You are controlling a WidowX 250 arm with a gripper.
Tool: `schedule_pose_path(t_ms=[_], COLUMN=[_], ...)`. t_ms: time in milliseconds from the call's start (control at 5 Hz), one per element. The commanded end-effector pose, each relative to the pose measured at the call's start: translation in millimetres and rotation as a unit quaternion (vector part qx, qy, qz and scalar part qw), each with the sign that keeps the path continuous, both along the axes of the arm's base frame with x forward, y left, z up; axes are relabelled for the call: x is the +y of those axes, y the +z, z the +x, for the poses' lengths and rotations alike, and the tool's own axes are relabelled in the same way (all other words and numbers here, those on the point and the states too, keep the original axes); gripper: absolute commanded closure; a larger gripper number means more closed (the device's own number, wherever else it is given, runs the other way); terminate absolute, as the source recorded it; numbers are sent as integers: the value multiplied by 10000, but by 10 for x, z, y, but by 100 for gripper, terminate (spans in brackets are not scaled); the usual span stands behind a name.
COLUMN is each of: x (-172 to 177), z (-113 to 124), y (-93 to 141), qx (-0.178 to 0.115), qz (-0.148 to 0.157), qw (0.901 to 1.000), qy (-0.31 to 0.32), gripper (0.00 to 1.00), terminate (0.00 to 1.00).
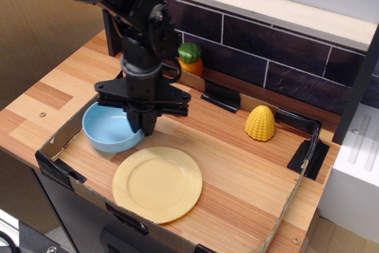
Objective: Take bowl off plate
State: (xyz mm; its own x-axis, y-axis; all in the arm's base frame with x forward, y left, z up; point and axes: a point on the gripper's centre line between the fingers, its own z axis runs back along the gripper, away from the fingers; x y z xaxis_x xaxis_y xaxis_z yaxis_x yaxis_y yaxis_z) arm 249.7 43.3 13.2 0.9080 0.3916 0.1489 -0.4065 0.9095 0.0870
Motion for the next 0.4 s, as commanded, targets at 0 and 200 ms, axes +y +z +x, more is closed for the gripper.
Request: schedule_pose_path(t_ms=[0, 200], x=[-54, -152], z=[6, 2], y=[236, 455], qx=[-176, -532], qz=[-127, -114], qw=[9998, 9985], qy=[-26, 11], gripper=[0, 0], terminate=[0, 0])
